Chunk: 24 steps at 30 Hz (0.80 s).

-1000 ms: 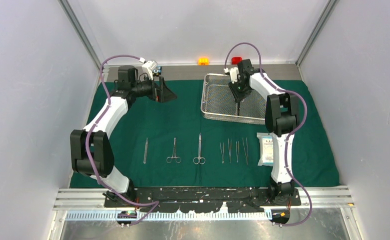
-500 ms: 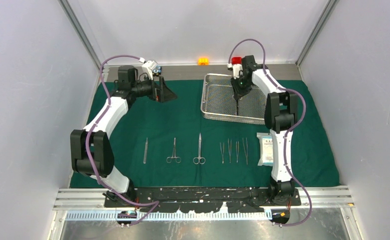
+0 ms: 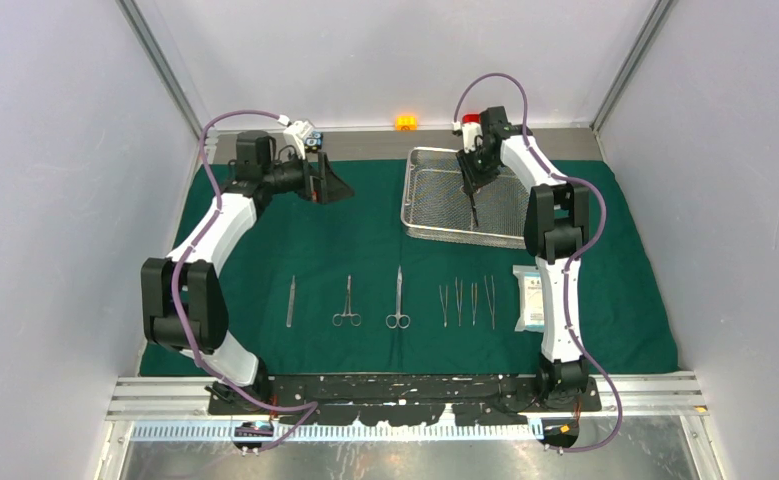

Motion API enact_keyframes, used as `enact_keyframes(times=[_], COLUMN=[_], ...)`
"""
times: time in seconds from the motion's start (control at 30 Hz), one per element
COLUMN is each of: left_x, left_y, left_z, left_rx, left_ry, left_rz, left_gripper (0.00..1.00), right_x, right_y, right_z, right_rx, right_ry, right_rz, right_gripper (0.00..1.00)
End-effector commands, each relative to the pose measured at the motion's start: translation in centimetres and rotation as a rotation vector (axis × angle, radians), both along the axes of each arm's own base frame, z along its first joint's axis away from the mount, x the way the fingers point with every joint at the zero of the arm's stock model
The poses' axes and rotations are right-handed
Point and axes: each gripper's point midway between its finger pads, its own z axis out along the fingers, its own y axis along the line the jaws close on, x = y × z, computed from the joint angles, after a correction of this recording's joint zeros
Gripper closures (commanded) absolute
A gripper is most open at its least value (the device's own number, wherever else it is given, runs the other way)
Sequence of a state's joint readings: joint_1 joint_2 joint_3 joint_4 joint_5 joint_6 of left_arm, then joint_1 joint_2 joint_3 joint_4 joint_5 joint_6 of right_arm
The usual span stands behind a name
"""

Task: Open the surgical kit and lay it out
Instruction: Pick up the medical item from the container.

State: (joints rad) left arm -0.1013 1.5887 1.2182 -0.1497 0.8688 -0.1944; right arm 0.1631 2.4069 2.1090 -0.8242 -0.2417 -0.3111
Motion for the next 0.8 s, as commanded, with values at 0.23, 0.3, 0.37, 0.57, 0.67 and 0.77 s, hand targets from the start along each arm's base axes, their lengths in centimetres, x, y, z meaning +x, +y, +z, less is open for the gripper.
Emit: enact_keyframes(times=[0.23, 0.3, 0.37, 0.57, 0.67, 0.77], left_x=[0.4, 0.4, 0.4, 0.5, 0.5, 0.6], left_y=[-0.1, -0.1, -0.2, -0.2, -0.2, -0.3], left_z=[1.3, 1.3, 1.3, 1.3, 1.2, 1.3], left_rx=[-0.031, -0.032, -0.032, -0.036, -0.038, -0.037], left_ry=[-0.041, -0.039, -0.042, -0.036, -0.038, -0.042], left_rz=[-0.017, -0.017, -0.019, -0.018, -0.021, -0.022], left_gripper=[0.0, 0.0, 0.0, 0.0, 0.0, 0.0], right_x=[1.4, 1.3, 1.0, -0.2, -1.0, -1.6], right_y=[-0.4, -0.2, -0.1, -0.7, -0.8, -0.9], right_z=[2.0, 1.7, 1.2, -0.8, -1.7, -2.6], right_rx=[-0.02, -0.018, -0.022, -0.062, -0.071, -0.072], right_ry=[-0.092, -0.078, -0.061, -0.013, 0.019, 0.058], right_rz=[-0.078, -0.08, -0.08, -0.088, -0.083, -0.074], right_gripper=[0.67, 0.67, 0.67, 0.67, 0.7, 0.75])
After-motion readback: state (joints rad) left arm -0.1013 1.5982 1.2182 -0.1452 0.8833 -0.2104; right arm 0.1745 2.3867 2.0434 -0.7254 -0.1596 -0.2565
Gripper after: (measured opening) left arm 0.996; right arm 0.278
